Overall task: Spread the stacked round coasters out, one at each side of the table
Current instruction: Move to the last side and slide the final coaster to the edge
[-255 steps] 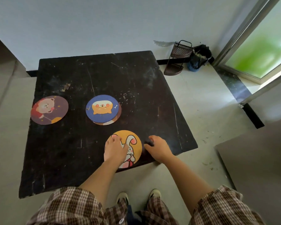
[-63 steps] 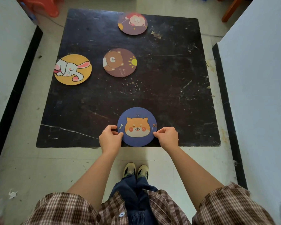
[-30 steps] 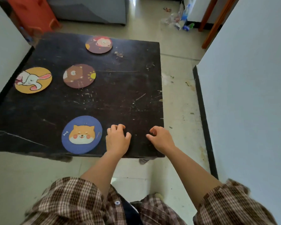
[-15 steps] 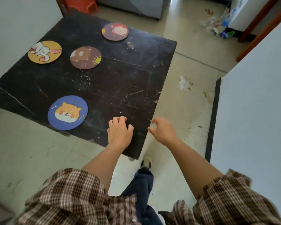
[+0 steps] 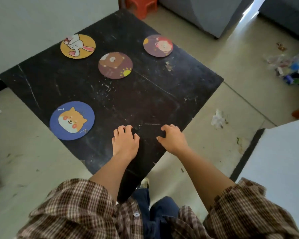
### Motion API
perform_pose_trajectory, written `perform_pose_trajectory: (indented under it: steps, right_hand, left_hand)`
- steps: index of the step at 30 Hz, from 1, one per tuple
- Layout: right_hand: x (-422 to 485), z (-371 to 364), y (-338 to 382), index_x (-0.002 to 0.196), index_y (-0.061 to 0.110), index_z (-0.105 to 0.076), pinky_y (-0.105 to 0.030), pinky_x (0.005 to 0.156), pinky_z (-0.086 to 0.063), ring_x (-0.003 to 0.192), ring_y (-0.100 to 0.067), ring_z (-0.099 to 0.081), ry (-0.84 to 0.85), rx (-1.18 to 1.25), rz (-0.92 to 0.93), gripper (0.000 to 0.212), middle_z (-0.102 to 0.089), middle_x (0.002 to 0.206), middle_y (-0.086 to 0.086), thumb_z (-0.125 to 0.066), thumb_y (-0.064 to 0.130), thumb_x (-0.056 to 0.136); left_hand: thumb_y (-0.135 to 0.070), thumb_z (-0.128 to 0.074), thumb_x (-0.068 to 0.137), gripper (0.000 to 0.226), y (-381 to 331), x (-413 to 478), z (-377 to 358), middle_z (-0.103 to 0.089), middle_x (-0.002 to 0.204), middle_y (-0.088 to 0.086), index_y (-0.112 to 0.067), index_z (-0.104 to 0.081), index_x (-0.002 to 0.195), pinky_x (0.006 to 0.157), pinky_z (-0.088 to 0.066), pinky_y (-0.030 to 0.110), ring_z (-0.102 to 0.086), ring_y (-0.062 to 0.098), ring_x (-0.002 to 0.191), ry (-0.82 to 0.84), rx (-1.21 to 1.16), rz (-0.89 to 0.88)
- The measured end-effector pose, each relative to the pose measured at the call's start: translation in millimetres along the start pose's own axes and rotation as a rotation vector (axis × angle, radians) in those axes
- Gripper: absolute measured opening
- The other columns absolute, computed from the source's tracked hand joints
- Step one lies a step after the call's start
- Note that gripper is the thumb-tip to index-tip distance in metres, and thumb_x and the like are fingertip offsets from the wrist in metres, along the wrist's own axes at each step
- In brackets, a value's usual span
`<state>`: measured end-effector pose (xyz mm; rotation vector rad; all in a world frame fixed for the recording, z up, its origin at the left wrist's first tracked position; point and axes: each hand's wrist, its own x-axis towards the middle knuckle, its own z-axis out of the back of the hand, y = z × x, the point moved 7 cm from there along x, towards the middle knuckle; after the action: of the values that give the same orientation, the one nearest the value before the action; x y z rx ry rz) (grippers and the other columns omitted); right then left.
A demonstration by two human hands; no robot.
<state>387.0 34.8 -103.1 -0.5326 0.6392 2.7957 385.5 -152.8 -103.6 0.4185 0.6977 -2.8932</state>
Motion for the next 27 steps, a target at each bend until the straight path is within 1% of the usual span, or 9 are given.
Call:
perform_pose_trajectory:
  steps: [4, 7, 12, 17, 21, 27]
  right_hand:
    - [35, 14, 13, 0.126, 0.019, -0.050, -0.048, 0.093, -0.046, 0.108, -0.027, -0.053, 0.054, -0.029, 0.109, 0.046, -0.054, 0.120, -0.006, -0.061, 0.037, 0.085]
    - [62, 25, 19, 0.127, 0.019, -0.049, -0.049, 0.095, -0.042, 0.114, -0.027, -0.048, 0.071, -0.079, 0.187, 0.047, -0.054, 0.120, -0.006, -0.062, 0.036, 0.085]
    - [111, 42, 23, 0.131, 0.020, -0.044, -0.052, 0.100, -0.038, 0.122, -0.028, -0.044, 0.152, -0.172, 0.285, 0.053, -0.049, 0.130, -0.006, -0.062, 0.038, 0.084]
    - [156, 60, 37, 0.132, 0.020, -0.042, -0.052, 0.099, -0.037, 0.125, -0.029, -0.041, 0.228, -0.245, 0.417, 0.054, -0.046, 0.135, -0.008, -0.061, 0.038, 0.084]
    - [183, 70, 52, 0.131, 0.018, -0.043, -0.050, 0.096, -0.038, 0.124, -0.029, -0.041, 0.254, -0.311, 0.544, 0.053, -0.047, 0.133, -0.009, -0.061, 0.037, 0.085]
    - [224, 72, 87, 0.134, 0.016, -0.040, -0.051, 0.097, -0.036, 0.125, -0.030, -0.037, 0.269, -0.337, 0.616, 0.058, -0.046, 0.133, -0.009, -0.059, 0.039, 0.085]
  left_hand:
    - [-0.036, -0.043, 0.094, 0.041, -3, 15, 2, -0.042, 0.137, 0.007, -0.019, -0.045, 0.130, 0.101, -0.036, 0.043, -0.035, 0.027, 0.126, -0.026, -0.029, 0.127]
    - [-0.037, -0.044, 0.093, 0.043, -14, 27, 1, -0.041, 0.138, 0.008, -0.018, -0.045, 0.131, 0.101, -0.035, 0.044, -0.035, 0.028, 0.127, -0.048, -0.044, 0.175]
    - [-0.038, -0.042, 0.094, 0.046, -36, 51, -1, -0.038, 0.143, 0.011, -0.016, -0.042, 0.135, 0.102, -0.035, 0.046, -0.032, 0.031, 0.130, -0.085, -0.022, 0.307]
    - [-0.036, -0.041, 0.095, 0.044, -66, 69, -6, -0.037, 0.142, 0.012, -0.015, -0.042, 0.133, 0.101, -0.034, 0.047, -0.032, 0.033, 0.129, -0.158, -0.120, 0.468]
    - [-0.035, -0.041, 0.095, 0.044, -78, 87, -3, -0.037, 0.141, 0.013, -0.014, -0.041, 0.134, 0.100, -0.035, 0.047, -0.032, 0.034, 0.128, -0.207, -0.139, 0.528]
    - [-0.034, -0.043, 0.095, 0.045, -68, 131, 19, -0.036, 0.141, 0.014, -0.013, -0.040, 0.134, 0.100, -0.035, 0.047, -0.032, 0.034, 0.128, -0.265, -0.146, 0.582]
